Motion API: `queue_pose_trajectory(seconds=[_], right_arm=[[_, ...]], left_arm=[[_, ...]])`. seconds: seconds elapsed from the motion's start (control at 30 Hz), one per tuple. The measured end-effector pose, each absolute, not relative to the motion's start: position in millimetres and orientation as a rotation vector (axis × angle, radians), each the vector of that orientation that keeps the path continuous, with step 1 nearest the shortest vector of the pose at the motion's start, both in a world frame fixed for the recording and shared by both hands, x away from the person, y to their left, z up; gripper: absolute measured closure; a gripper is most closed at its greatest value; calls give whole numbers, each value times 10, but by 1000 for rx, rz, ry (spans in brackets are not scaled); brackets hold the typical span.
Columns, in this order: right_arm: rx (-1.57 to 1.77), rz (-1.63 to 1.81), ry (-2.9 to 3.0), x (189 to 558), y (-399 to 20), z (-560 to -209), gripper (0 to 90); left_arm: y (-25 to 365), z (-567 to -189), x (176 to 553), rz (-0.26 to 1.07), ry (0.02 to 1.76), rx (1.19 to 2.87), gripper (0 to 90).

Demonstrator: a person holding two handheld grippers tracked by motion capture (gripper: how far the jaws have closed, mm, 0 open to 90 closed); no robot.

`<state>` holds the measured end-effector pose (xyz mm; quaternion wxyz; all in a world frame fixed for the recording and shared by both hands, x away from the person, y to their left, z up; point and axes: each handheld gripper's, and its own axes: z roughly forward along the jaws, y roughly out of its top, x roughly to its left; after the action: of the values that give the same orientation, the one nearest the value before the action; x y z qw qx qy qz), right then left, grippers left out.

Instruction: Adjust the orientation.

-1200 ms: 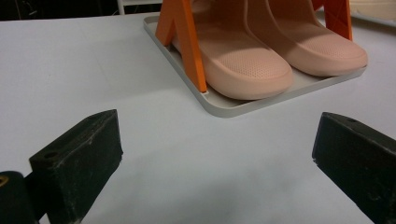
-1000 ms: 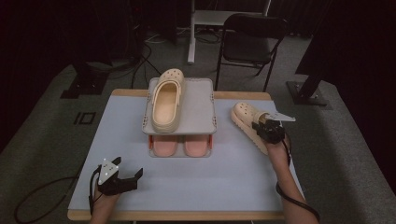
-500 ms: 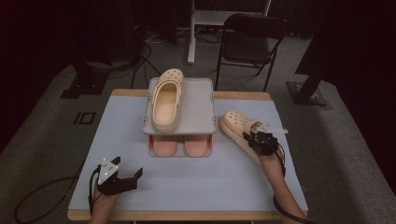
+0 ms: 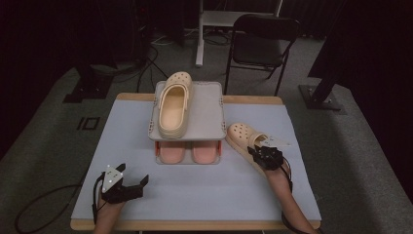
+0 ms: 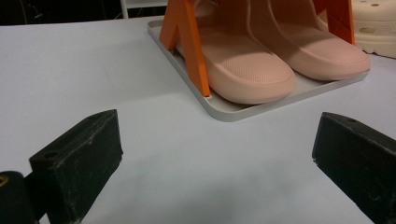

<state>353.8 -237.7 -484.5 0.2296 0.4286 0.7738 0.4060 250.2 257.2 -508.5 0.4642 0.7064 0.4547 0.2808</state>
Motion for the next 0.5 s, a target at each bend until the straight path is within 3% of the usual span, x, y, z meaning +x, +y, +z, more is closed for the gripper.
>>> queue_pose_trajectory(seconds=[0.17,0.5], right_arm=[[1174,1175,2129,3493,-2437,-4792,617],[1218,1203,2029,3433,-2787,-4617,572]], left_arm=[[2580,-5080,2495,690,1118,1729,17],[2568,-5083,2500,685,1115,1733,17]])
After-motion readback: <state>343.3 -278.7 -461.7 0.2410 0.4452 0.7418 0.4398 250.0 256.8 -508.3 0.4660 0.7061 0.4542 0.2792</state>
